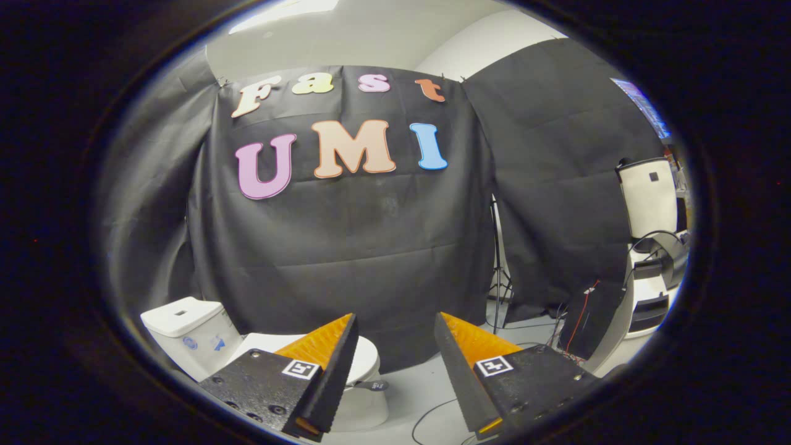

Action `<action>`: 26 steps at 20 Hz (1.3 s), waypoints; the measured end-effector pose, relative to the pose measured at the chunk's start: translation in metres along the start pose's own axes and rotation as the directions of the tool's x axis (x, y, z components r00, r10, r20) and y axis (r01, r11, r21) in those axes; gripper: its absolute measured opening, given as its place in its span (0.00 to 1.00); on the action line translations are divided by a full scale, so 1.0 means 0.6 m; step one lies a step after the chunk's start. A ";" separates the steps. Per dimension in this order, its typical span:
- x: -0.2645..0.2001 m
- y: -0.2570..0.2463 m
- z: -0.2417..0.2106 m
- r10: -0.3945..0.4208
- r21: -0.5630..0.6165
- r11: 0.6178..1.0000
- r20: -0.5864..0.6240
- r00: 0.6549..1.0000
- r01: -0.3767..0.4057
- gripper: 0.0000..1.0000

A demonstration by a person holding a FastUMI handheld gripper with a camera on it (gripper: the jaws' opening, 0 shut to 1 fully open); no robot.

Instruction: Open the toilet lid.

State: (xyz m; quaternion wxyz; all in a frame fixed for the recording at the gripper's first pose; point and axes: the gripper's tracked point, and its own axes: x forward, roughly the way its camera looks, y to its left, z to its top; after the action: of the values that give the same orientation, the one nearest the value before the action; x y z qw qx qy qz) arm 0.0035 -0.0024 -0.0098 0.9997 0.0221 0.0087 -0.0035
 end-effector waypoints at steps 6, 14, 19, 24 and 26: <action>0.000 -0.001 -0.001 -0.002 0.023 1.000 0.004 1.000 0.002 0.77; 0.007 -0.005 -0.015 0.003 0.059 0.998 -0.018 1.000 -0.002 0.77; 0.018 -0.015 -0.045 0.018 0.176 0.984 -0.033 0.999 -0.012 0.79; 0.041 -0.034 -0.092 0.013 0.338 0.941 -0.061 0.998 0.008 0.80; 0.054 -0.039 -0.122 0.022 0.411 0.911 -0.082 0.996 0.014 0.79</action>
State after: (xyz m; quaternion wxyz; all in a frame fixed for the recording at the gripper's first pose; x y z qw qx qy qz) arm 0.0343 -0.0226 -0.0846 0.9714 0.2321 0.0501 -0.0022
